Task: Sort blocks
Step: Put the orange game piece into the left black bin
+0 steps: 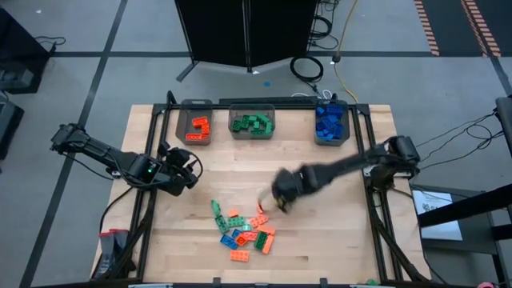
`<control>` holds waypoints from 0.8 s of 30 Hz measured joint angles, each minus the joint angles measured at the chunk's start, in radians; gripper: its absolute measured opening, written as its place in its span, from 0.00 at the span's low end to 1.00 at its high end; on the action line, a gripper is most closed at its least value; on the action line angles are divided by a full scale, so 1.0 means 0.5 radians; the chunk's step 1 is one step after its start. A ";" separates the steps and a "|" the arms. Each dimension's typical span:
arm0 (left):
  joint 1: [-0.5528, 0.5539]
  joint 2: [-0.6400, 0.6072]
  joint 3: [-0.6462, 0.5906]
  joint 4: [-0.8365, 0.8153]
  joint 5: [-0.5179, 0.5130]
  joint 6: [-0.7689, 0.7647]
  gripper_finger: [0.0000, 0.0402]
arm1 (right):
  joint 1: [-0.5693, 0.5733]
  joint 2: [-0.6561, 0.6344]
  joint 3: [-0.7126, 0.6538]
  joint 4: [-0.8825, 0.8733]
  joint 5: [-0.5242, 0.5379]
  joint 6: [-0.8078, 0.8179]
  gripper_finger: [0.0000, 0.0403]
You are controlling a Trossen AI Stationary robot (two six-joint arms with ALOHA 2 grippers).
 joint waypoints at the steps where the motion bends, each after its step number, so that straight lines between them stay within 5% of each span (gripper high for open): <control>1: 0.000 0.000 0.000 -0.001 0.000 0.000 0.40 | -0.074 0.000 0.043 0.046 0.054 -0.083 0.30; 11: 0.000 0.000 0.000 0.001 0.000 -0.008 0.40 | -0.698 0.179 0.451 0.798 0.081 -0.720 0.30; 24: 0.000 0.000 0.000 0.002 0.011 -0.014 0.40 | -0.913 1.166 1.910 0.696 -0.246 -1.231 0.30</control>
